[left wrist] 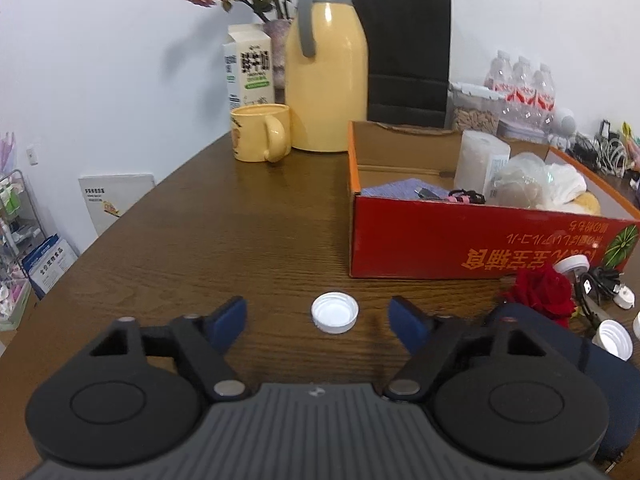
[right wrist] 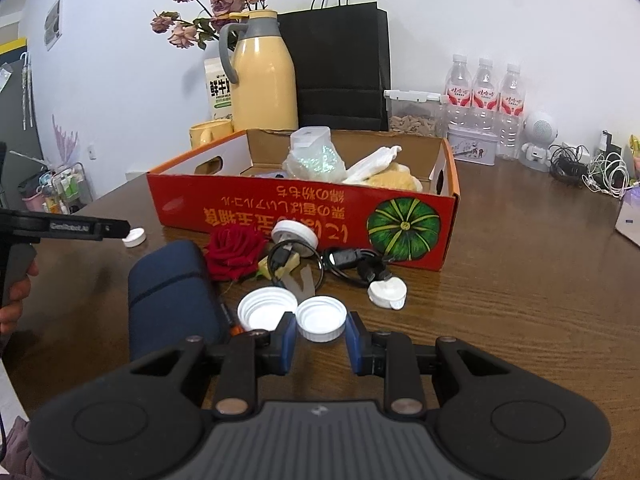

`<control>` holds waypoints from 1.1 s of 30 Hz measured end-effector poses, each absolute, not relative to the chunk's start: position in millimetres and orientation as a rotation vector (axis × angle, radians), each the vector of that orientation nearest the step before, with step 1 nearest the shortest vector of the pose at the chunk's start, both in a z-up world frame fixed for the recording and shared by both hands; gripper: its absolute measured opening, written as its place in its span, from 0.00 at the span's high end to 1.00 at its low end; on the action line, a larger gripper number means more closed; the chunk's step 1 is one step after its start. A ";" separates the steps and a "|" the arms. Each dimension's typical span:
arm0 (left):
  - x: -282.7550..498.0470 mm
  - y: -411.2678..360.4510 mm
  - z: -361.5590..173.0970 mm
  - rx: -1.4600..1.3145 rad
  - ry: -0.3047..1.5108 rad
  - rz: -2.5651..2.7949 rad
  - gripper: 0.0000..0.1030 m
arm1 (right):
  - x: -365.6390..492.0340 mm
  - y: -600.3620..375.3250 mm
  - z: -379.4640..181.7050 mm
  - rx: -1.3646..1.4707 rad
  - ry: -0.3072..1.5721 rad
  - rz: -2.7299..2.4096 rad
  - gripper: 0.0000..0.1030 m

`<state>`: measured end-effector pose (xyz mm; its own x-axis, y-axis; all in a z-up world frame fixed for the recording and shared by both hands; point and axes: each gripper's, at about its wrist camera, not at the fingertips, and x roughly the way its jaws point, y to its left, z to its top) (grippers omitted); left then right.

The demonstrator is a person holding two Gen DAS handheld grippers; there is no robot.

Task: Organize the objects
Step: 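Grasp the lone white bottle cap with the left tool, then carry both caps into the box and open both tools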

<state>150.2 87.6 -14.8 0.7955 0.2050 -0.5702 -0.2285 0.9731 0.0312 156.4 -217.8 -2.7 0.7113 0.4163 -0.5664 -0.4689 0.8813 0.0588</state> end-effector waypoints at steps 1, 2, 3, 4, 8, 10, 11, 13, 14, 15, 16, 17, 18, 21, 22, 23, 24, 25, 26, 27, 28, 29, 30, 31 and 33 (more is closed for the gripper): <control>155.2 87.3 -16.3 -0.034 0.614 0.234 0.26 | 157.7 -217.3 -2.3 -0.091 0.604 0.491 0.76; 160.1 87.7 -17.9 -0.031 0.622 0.233 0.27 | 158.6 -216.5 -1.9 -0.092 0.603 0.491 0.76; 164.3 88.2 -19.4 -0.032 0.632 0.230 0.29 | 159.8 -215.8 -1.5 -0.093 0.601 0.491 0.76; 168.2 88.7 -20.9 -0.032 0.640 0.227 0.32 | 161.1 -215.1 -0.8 -0.093 0.600 0.490 0.76; 180.7 91.5 -26.8 -0.041 0.679 0.229 0.46 | 166.0 -213.5 1.3 -0.096 0.595 0.488 0.76; 181.7 93.0 -28.2 -0.055 0.679 0.217 0.72 | 168.6 -212.4 2.3 -0.098 0.593 0.487 0.76; 181.4 93.3 -27.8 -0.058 0.675 0.209 0.72 | 169.9 -211.9 2.9 -0.099 0.592 0.486 0.76; 180.7 92.9 -28.0 -0.058 0.673 0.192 0.72 | 172.1 -211.0 3.9 -0.100 0.590 0.488 0.76; 180.1 92.2 -28.1 -0.056 0.669 0.188 0.72 | 173.1 -210.3 4.4 -0.101 0.588 0.489 0.76; 179.2 91.6 -27.6 -0.055 0.662 0.185 0.72 | 174.0 -209.4 4.8 -0.101 0.586 0.490 0.76; 177.7 91.6 -26.4 -0.056 0.652 0.186 0.72 | 174.7 -208.6 5.3 -0.101 0.584 0.492 0.76; 176.0 91.1 -25.1 -0.055 0.641 0.190 0.72 | 175.2 -207.9 5.7 -0.101 0.582 0.493 0.76; 174.4 91.1 -23.2 -0.055 0.632 0.193 0.72 | 175.6 -207.0 6.6 -0.101 0.580 0.495 0.76; 168.6 90.5 -15.6 -0.057 0.601 0.200 0.72 | 176.6 -204.7 9.8 -0.102 0.570 0.501 0.76; 166.3 90.1 -12.0 -0.058 0.587 0.198 0.72 | 176.9 -203.9 11.2 -0.102 0.566 0.503 0.76; 163.5 89.4 -7.0 -0.057 0.570 0.197 0.72 | 177.3 -203.1 12.9 -0.103 0.561 0.505 0.76; 161.6 88.6 -2.2 -0.056 0.555 0.195 0.72 | 177.7 -202.1 14.8 -0.103 0.554 0.507 0.76; 159.6 87.1 3.3 -0.055 0.538 0.189 0.72 | 178.5 -201.2 16.8 -0.103 0.548 0.509 0.76; 158.0 84.6 9.1 -0.053 0.519 0.181 0.72 | 179.0 -200.3 18.9 -0.104 0.541 0.511 0.76; 156.6 81.9 14.5 -0.050 0.502 0.173 0.72 | 180.1 -199.2 21.6 -0.104 0.531 0.513 0.76; 155.9 79.0 19.8 -0.046 0.486 0.165 0.72 | 181.2 -197.9 24.0 -0.105 0.523 0.515 0.76; 156.4 75.5 25.6 -0.041 0.469 0.155 0.72 | 182.7 -196.2 27.0 -0.106 0.513 0.518 0.76; 157.2 72.1 30.7 -0.039 0.454 0.147 0.72 | 184.7 -193.9 29.9 -0.108 0.503 0.520 0.76; 158.7 68.3 35.6 -0.038 0.440 0.137 0.72 | 187.3 -191.8 33.6 -0.109 0.490 0.523 0.76; 164.7 61.1 43.5 -0.037 0.420 0.120 0.72 | 192.8 -187.1 40.9 -0.111 0.465 0.529 0.76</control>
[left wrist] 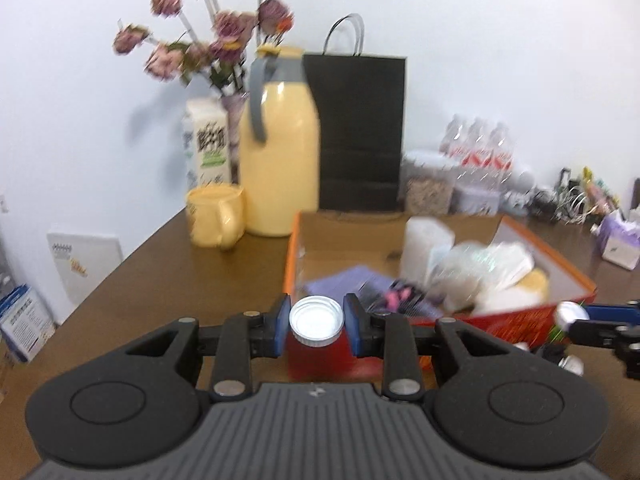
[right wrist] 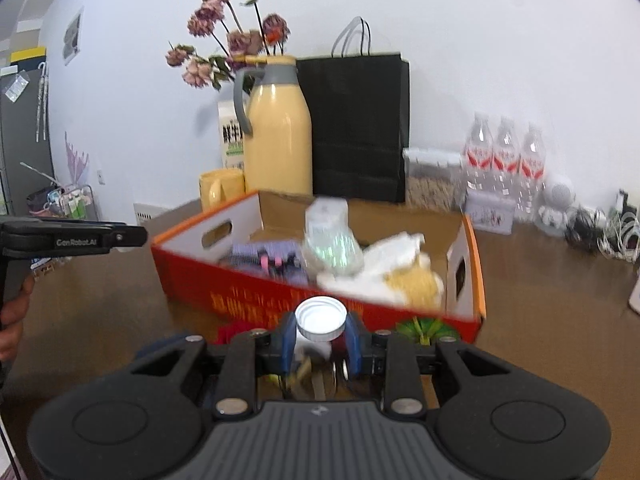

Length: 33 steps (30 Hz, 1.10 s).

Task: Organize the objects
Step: 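Carry both caps into the box and open both tools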

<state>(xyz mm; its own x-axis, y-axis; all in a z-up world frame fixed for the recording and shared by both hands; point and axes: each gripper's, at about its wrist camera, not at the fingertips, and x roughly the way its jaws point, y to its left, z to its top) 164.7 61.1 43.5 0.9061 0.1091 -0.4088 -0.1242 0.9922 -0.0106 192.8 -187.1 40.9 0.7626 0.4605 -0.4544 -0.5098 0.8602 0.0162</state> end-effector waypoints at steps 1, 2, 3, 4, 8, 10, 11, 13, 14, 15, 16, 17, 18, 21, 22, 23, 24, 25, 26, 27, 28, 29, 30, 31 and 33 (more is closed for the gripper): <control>168.3 57.0 46.9 -0.037 0.410 0.111 0.72 | 196.3 -184.4 44.5 -0.111 0.453 0.531 0.76; 172.8 52.7 49.4 -0.037 0.403 0.102 0.72 | 199.8 -182.2 47.9 -0.111 0.443 0.532 0.76; 176.8 48.8 51.3 -0.036 0.397 0.093 0.72 | 204.3 -179.8 51.7 -0.110 0.432 0.532 0.76; 181.2 44.6 52.4 -0.035 0.393 0.086 0.72 | 209.5 -177.3 54.9 -0.109 0.423 0.532 0.76; 203.1 29.1 53.1 -0.039 0.392 0.061 0.72 | 232.0 -167.9 63.3 -0.109 0.400 0.513 0.76; 216.6 23.0 52.0 -0.045 0.394 0.060 0.72 | 245.0 -164.6 64.4 -0.104 0.398 0.499 0.76; 223.4 21.2 50.5 -0.047 0.396 0.062 0.72 | 251.8 -163.3 63.9 -0.101 0.398 0.492 0.76; 239.2 17.5 47.3 -0.054 0.401 0.074 0.72 | 265.8 -161.6 62.0 -0.093 0.396 0.471 0.76; 244.7 17.1 44.9 -0.059 0.402 0.082 0.72 | 272.3 -161.6 60.7 -0.085 0.396 0.461 0.75; 250.2 17.0 42.3 -0.064 0.404 0.091 0.72 | 277.9 -162.7 58.3 -0.074 0.395 0.452 0.76; 254.3 17.1 38.8 -0.070 0.408 0.097 0.72 | 281.9 -163.8 55.5 -0.066 0.395 0.446 0.76; 258.0 17.2 34.9 -0.071 0.416 0.098 0.72 | 285.5 -165.4 51.4 -0.060 0.397 0.440 0.76; 260.9 17.7 31.0 -0.065 0.423 0.093 0.72 | 288.3 -167.7 46.7 -0.055 0.404 0.438 0.76; 263.7 17.6 24.7 -0.050 0.437 0.090 0.72 | 297.9 -171.1 35.1 -0.046 0.447 0.442 0.76; 263.6 16.9 23.2 -0.042 0.439 0.087 0.72 | 298.7 -171.1 32.7 -0.047 0.456 0.442 0.76; 262.9 15.7 22.0 -0.033 0.436 0.082 0.72 | 298.4 -171.5 31.4 -0.047 0.457 0.442 0.76; 262.2 14.0 21.5 -0.028 0.434 0.079 0.72 | 297.0 -171.2 31.4 -0.048 0.452 0.443 0.76; 261.4 12.9 20.8 -0.022 0.432 0.079 0.72 | 295.2 -171.2 32.1 -0.049 0.443 0.444 0.75; 260.4 11.6 20.6 -0.018 0.428 0.081 0.71 | 293.0 -171.0 32.8 -0.052 0.435 0.443 0.75; 258.7 11.1 20.3 -0.015 0.421 0.085 0.71 | 290.6 -170.7 33.7 -0.056 0.428 0.441 0.75; 257.3 11.0 20.5 -0.014 0.416 0.090 0.71 | 288.9 -170.6 33.9 -0.059 0.424 0.437 0.75; 256.1 11.3 20.6 -0.013 0.411 0.097 0.70 | 287.6 -170.6 33.2 -0.061 0.423 0.432 0.75; 254.5 11.7 21.0 -0.009 0.403 0.100 0.68 | 286.7 -170.2 32.4 -0.064 0.425 0.425 0.75; 252.4 12.4 21.1 -0.005 0.394 0.105 0.62 | 286.5 -169.6 31.1 -0.069 0.430 0.421 0.73; 249.7 14.1 21.9 -0.004 0.381 0.123 0.38 | 286.3 -168.8 29.3 -0.073 0.437 0.419 0.65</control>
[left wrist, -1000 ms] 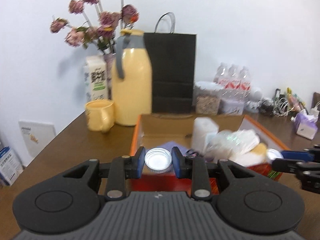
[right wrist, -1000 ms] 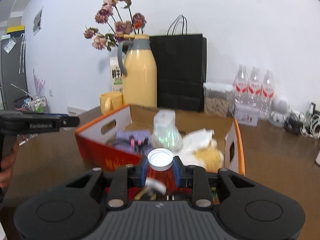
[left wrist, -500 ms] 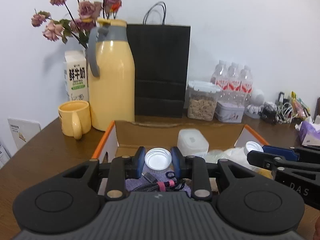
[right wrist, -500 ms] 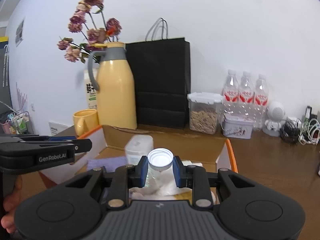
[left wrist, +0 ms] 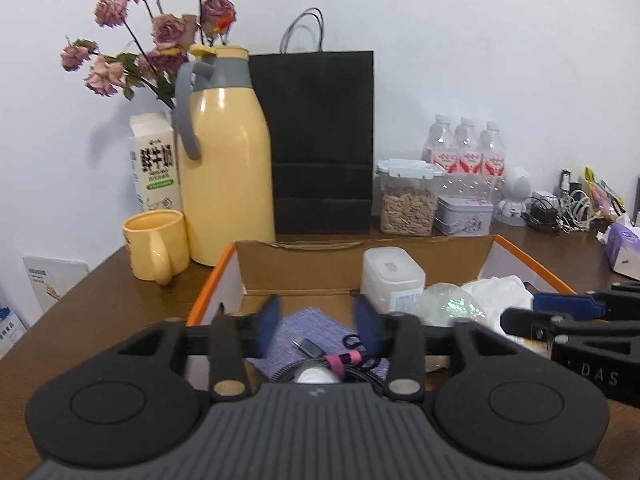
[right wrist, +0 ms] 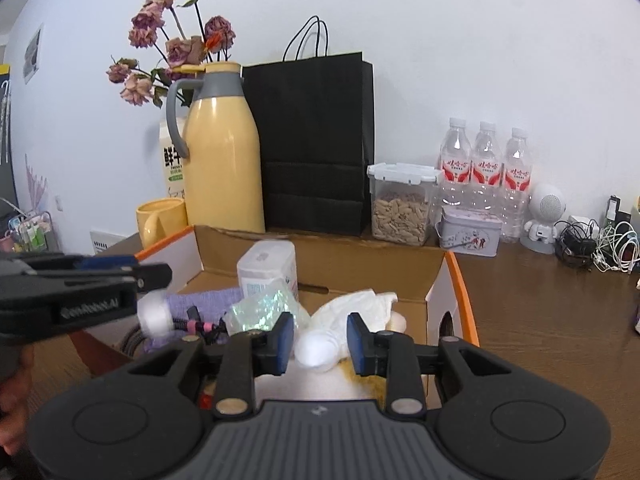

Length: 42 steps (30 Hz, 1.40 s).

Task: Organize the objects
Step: 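Carry both caps into the box and open both tools, then withdraw both tools from the box back toward the table items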

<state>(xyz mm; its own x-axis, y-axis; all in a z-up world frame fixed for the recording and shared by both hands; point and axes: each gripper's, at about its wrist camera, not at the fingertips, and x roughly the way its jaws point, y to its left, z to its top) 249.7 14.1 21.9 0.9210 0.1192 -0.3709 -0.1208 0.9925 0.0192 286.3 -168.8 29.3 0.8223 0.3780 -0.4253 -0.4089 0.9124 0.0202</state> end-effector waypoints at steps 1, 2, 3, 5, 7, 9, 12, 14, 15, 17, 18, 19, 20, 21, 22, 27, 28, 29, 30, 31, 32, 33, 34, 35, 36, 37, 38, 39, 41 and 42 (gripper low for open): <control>248.4 15.0 22.2 -0.006 0.373 0.139 0.21 | 285.8 -168.7 28.9 -0.073 0.435 0.416 0.52; 246.6 15.8 23.2 -0.006 0.360 0.152 0.16 | 284.9 -168.9 29.0 -0.073 0.429 0.410 0.45; 244.9 16.8 24.3 -0.008 0.348 0.162 0.10 | 283.7 -169.7 29.6 -0.072 0.419 0.402 0.30; 241.7 19.8 27.0 -0.021 0.325 0.176 0.00 | 280.6 -171.9 31.9 -0.066 0.391 0.386 0.13; 239.7 21.7 28.3 -0.033 0.311 0.184 0.00 | 278.8 -174.2 33.2 -0.057 0.371 0.375 0.03; 239.9 22.2 28.6 -0.034 0.315 0.184 0.00 | 279.5 -176.3 33.5 -0.047 0.370 0.374 0.00; 240.4 20.8 27.5 -0.027 0.321 0.181 0.00 | 281.3 -176.2 32.3 -0.048 0.383 0.375 0.00; 239.7 19.7 27.1 -0.022 0.320 0.177 0.00 | 280.7 -175.8 32.2 -0.051 0.383 0.378 0.00; 239.2 19.4 27.1 -0.021 0.319 0.176 0.00 | 279.9 -175.3 32.0 -0.052 0.381 0.380 0.00; 238.5 18.9 26.2 -0.020 0.319 0.175 0.00 | 279.7 -175.1 32.0 -0.054 0.381 0.381 0.00; 238.4 18.8 26.1 -0.020 0.320 0.175 0.00 | 279.2 -175.2 31.9 -0.054 0.381 0.382 0.00; 238.2 18.8 26.1 -0.020 0.321 0.176 0.00 | 279.2 -175.1 31.9 -0.054 0.380 0.381 0.00; 237.7 18.8 26.7 -0.022 0.321 0.177 0.00 | 278.6 -175.3 32.2 -0.054 0.379 0.381 0.00; 237.1 18.7 27.3 -0.022 0.321 0.176 0.00 | 278.0 -175.3 32.7 -0.055 0.378 0.382 0.00; 236.2 18.5 28.5 -0.024 0.321 0.178 0.00 | 277.3 -175.1 33.6 -0.057 0.375 0.383 0.00; 225.4 17.4 37.6 -0.038 0.328 0.184 0.00 | 266.0 -176.5 43.9 -0.073 0.357 0.385 0.00; 222.2 17.0 39.2 -0.041 0.335 0.187 0.00 | 263.2 -177.4 46.1 -0.076 0.354 0.386 0.00; 219.4 17.0 40.3 -0.045 0.344 0.190 0.00 | 259.9 -178.6 48.1 -0.081 0.355 0.386 0.00; 216.4 16.9 41.0 -0.051 0.353 0.194 0.00 | 256.8 -179.9 49.9 -0.086 0.359 0.388 0.00; 213.0 16.9 41.6 -0.055 0.361 0.200 0.00 | 253.7 -181.4 50.8 -0.091 0.365 0.391 0.00; 208.9 16.1 42.1 -0.054 0.369 0.210 0.00 | 250.2 -183.3 51.4 -0.096 0.372 0.392 0.00; 205.6 15.1 42.4 -0.050 0.379 0.216 0.00 | 246.8 -185.3 51.7 -0.099 0.378 0.393 0.00; 202.4 14.2 42.9 -0.047 0.391 0.221 0.00 | 243.4 -187.9 51.4 -0.103 0.386 0.394 0.00; 198.3 12.9 43.2 -0.045 0.405 0.227 0.00 | 240.7 -190.4 51.2 -0.106 0.394 0.394 0.00; 195.1 11.7 43.3 -0.044 0.419 0.231 0.00 | 236.9 -193.9 50.6 -0.107 0.403 0.395 0.00; 191.7 10.4 43.1 -0.044 0.433 0.236 0.00 | 233.4 -197.0 50.0 -0.107 0.408 0.394 0.00; 187.9 8.7 42.2 -0.045 0.452 0.241 0.00 | 229.6 -200.7 49.3 -0.105 0.414 0.393 0.00; 184.9 7.3 41.0 -0.046 0.467 0.242 0.00 | 226.3 -204.5 48.3 -0.104 0.419 0.393 0.00; 179.1 3.0 36.7 -0.053 0.511 0.240 0.00 | 220.6 -211.5 46.1 -0.103 0.429 0.387 0.00; 177.1 0.7 34.2 -0.057 0.534 0.237 0.00 | 217.7 -215.7 44.6 -0.103 0.435 0.383 0.00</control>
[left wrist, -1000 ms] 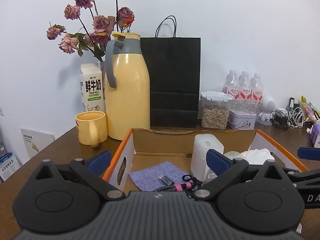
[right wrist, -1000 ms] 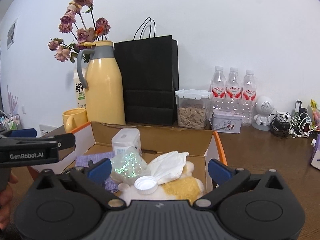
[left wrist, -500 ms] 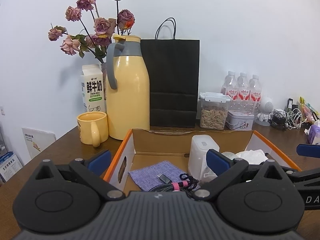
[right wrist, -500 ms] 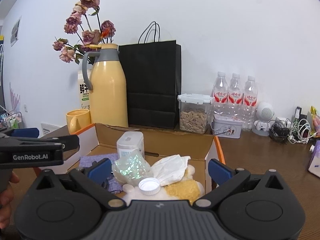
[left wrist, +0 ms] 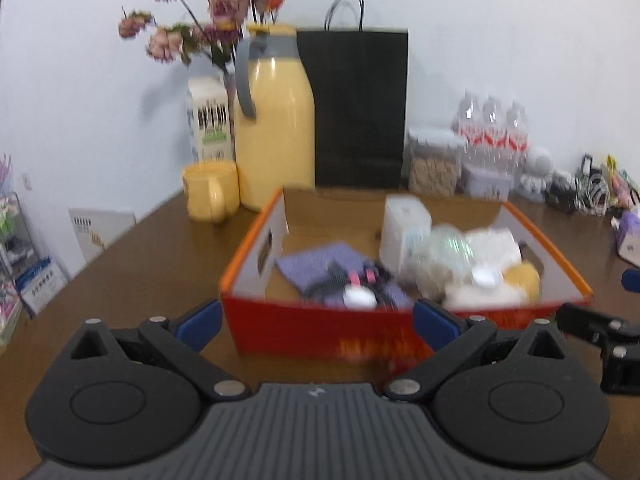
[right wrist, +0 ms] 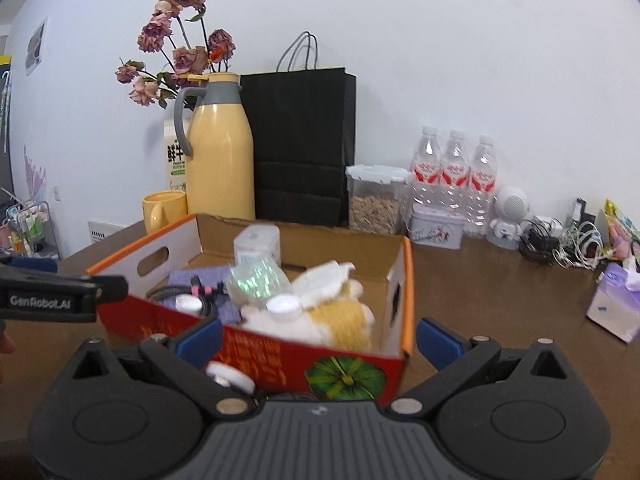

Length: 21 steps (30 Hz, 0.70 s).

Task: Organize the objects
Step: 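Withdraw both tools from the box back toward the table items, then move the left tool over the navy blue pouch and close on it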

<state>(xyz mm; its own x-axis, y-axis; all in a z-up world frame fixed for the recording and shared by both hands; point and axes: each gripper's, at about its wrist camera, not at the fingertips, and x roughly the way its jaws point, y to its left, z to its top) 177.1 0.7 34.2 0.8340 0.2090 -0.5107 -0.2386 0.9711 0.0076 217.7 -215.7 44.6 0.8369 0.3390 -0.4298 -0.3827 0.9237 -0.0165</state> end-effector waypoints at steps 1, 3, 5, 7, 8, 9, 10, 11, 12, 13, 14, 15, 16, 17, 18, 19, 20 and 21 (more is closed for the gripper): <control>175.2 -1.5 31.5 -0.061 0.556 0.235 0.00 | 215.6 -219.1 43.2 -0.102 0.441 0.378 0.00; 171.5 -7.8 24.4 -0.069 0.605 0.240 0.00 | 211.2 -226.6 39.6 -0.094 0.453 0.370 0.00; 168.7 -13.6 15.4 -0.074 0.655 0.247 0.00 | 206.7 -233.2 35.0 -0.089 0.466 0.367 0.00; 164.6 -19.4 6.2 -0.081 0.703 0.259 0.00 | 202.4 -239.0 29.9 -0.087 0.478 0.365 0.00; 162.2 -22.1 2.0 -0.085 0.720 0.271 0.00 | 200.4 -241.5 27.3 -0.085 0.484 0.365 0.00; 159.8 -24.8 -1.9 -0.090 0.734 0.283 0.00 | 198.3 -244.1 24.4 -0.082 0.490 0.366 0.00; 157.6 -27.4 -5.1 -0.094 0.744 0.294 0.00 | 196.9 -246.1 22.3 -0.080 0.495 0.366 0.00; 154.5 -30.0 -6.7 -0.101 0.738 0.309 0.00 | 195.4 -247.8 20.2 -0.077 0.501 0.367 0.00; 151.5 -32.5 -7.6 -0.101 0.729 0.326 0.00 | 194.3 -248.6 18.6 -0.075 0.506 0.369 0.00; 149.9 -35.3 -8.2 -0.099 0.724 0.341 0.00 | 193.3 -249.1 17.7 -0.074 0.508 0.371 0.00; 149.2 -38.0 -8.7 -0.096 0.723 0.353 0.00 | 192.1 -249.3 16.9 -0.073 0.508 0.374 0.00; 149.1 -40.1 -9.1 -0.094 0.725 0.359 0.00 | 191.4 -248.7 16.7 -0.072 0.508 0.377 0.00; 148.2 -41.6 -10.1 -0.093 0.729 0.363 0.00 | 190.6 -248.3 16.6 -0.071 0.508 0.380 0.00; 147.6 -42.7 -10.3 -0.091 0.737 0.365 0.00 | 189.4 -248.1 16.3 -0.070 0.508 0.385 0.00; 146.3 -43.2 -11.2 -0.091 0.740 0.367 0.00 | 188.7 -247.4 16.2 -0.070 0.508 0.388 0.00; 143.3 -43.0 -10.9 -0.095 0.738 0.370 0.00 | 187.9 -246.8 16.0 -0.071 0.508 0.391 0.00; 141.3 -43.0 -9.3 -0.097 0.736 0.372 0.00 | 187.0 -246.5 15.4 -0.072 0.509 0.393 0.00; 138.7 -42.7 -7.8 -0.098 0.734 0.374 0.00 | 187.0 -246.7 15.2 -0.072 0.511 0.394 0.00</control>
